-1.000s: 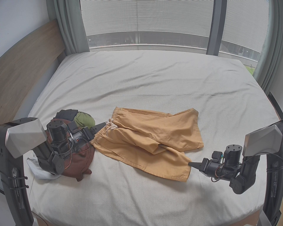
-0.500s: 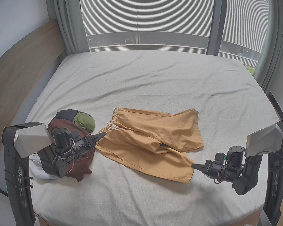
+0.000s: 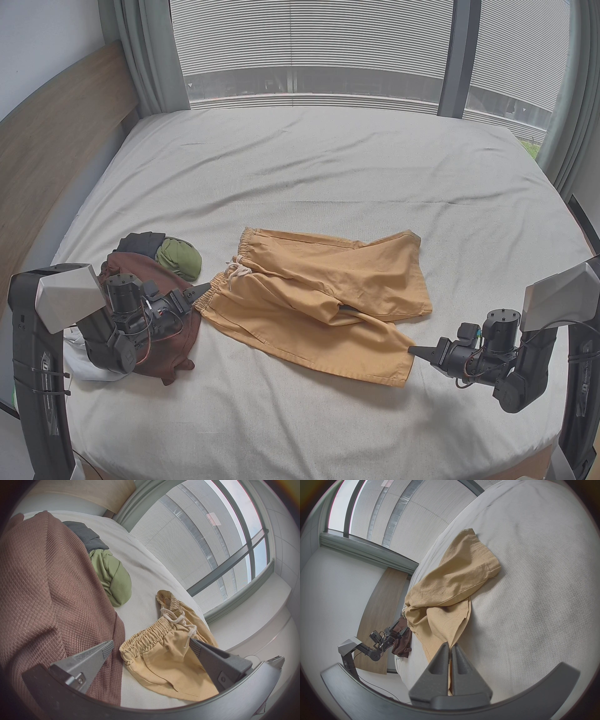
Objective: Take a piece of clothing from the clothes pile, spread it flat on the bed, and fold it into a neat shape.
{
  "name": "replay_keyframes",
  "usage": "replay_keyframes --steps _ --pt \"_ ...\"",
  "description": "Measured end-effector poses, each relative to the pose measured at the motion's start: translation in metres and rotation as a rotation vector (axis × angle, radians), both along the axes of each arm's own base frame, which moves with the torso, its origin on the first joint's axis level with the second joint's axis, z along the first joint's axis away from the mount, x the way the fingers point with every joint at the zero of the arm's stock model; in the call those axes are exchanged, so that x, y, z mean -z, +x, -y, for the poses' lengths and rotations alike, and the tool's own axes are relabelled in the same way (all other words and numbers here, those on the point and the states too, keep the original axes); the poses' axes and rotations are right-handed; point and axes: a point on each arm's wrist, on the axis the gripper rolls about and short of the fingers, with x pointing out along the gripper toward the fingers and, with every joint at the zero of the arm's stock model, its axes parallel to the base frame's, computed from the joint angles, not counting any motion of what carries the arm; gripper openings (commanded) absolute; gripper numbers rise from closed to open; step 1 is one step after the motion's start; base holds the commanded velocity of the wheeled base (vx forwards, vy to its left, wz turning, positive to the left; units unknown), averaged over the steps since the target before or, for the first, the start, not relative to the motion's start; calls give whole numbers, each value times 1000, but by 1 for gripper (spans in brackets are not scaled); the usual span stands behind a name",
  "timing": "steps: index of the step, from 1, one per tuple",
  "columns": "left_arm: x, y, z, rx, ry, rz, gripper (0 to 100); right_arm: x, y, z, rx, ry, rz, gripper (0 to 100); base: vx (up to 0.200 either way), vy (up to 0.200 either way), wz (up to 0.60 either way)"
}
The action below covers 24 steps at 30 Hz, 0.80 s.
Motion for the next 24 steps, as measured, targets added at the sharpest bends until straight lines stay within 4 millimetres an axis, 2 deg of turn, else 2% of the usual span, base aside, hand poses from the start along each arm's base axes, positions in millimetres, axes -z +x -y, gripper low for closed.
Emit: replay_keyframes --steps 7,23,24 --pt "6 3 -1 -2 1 0 100 0 0 0 1 0 1 0 0 0 0" --pt "19 9 11 28 -1 10 100 0 1 0 2 0 5 0 0 0 0" --pt "20 9 12 30 -1 10 0 -1 1 0 2 0 5 0 0 0 0"
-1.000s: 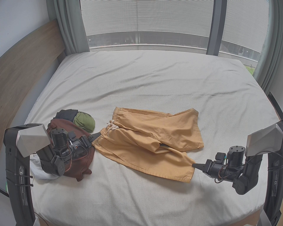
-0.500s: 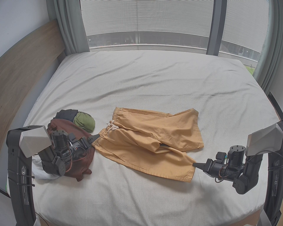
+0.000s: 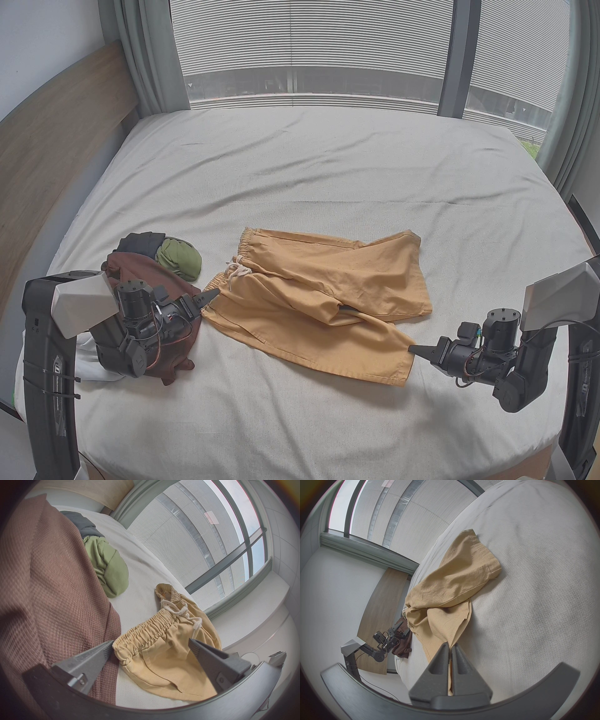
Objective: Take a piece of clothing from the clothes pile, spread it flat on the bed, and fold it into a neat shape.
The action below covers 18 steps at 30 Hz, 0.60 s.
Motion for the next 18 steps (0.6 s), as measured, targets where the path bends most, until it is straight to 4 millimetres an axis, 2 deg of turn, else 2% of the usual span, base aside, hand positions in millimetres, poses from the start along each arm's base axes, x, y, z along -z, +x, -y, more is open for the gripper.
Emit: replay_keyframes --steps 12,18 --pt "4 4 2 2 -1 21 0 0 0 2 7 -2 -3 0 0 0 0" --pt "4 -6 2 6 -1 7 0 -1 -3 8 19 -10 -8 0 0 0 0"
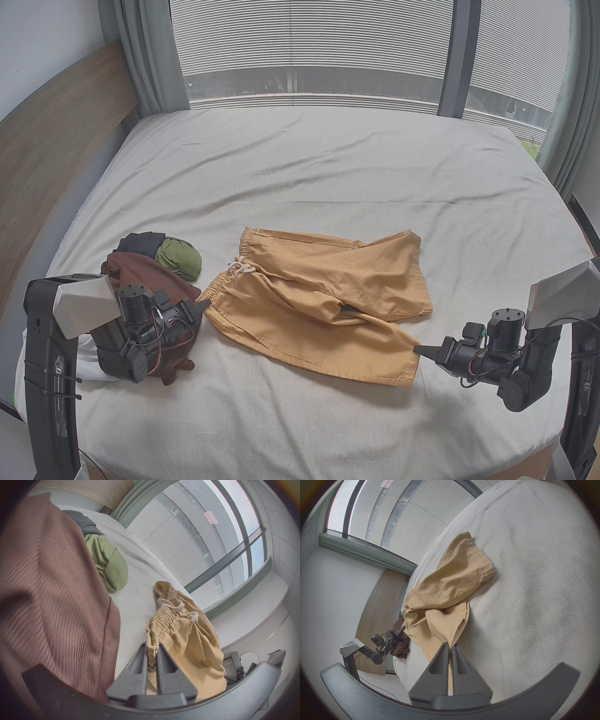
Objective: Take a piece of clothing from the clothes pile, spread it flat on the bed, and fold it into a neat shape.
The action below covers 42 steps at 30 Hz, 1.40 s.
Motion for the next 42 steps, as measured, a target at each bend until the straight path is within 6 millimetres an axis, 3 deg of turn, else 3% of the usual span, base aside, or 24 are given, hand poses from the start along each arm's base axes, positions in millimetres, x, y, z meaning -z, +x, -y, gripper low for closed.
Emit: replay_keyframes --steps 9,17,24,42 --pt "-9 -46 16 60 5 -97 0 -3 -4 9 12 -29 -5 0 0 0 0" --pt "-16 -84 23 96 30 -132 0 6 -14 19 -11 -124 -66 0 0 0 0" --pt "-15 -97 20 107 72 -135 0 15 -23 28 -34 -197 -123 0 0 0 0" --pt "-7 -100 17 107 78 -163 0 19 -27 33 -29 -208 -144 0 0 0 0"
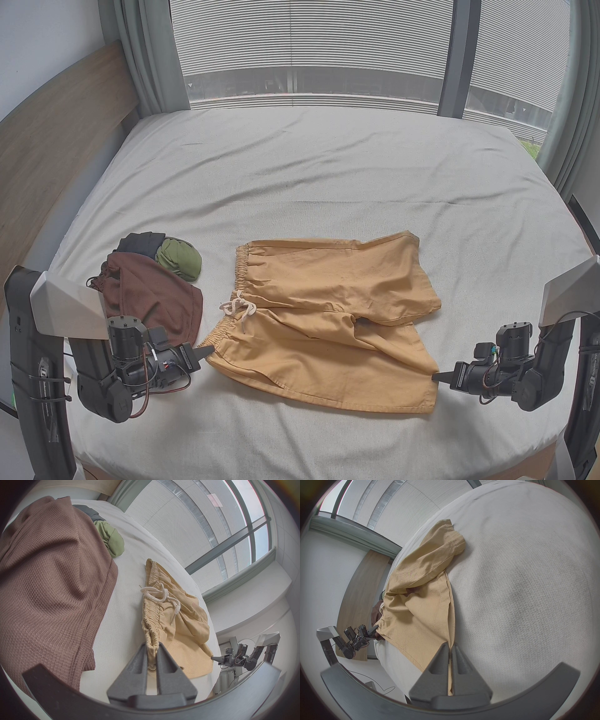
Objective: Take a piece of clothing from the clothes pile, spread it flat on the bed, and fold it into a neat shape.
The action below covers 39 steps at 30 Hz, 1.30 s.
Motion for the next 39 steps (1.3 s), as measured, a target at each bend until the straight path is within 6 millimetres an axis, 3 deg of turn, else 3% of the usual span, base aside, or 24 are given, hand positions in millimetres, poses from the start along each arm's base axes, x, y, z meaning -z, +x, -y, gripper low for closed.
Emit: replay_keyframes --steps 2,3,5,6,18,26,33,39 --pt "0 -1 0 -1 -1 -3 0 0 0 0 0 0 -1 0 0 0 0" --pt "0 -1 0 0 -1 -4 100 0 0 0 -1 -1 -2 0 0 0 0" --pt "1 -2 0 0 -1 -8 100 0 0 0 -4 -3 0 0 0 0 0" --pt "1 -3 0 1 -1 -10 100 1 0 0 -7 -7 2 100 0 0 0" --pt "-2 -2 0 -1 -7 16 100 -6 11 1 -19 -4 109 100 0 0 0" --pt "-3 0 0 0 -7 31 100 -12 47 -3 11 53 229 100 0 0 0" --pt "-4 2 2 7 -6 41 100 3 80 -11 -1 70 271 100 0 0 0" --pt "-4 3 4 12 -5 46 100 12 97 -29 -39 76 271 100 0 0 0"
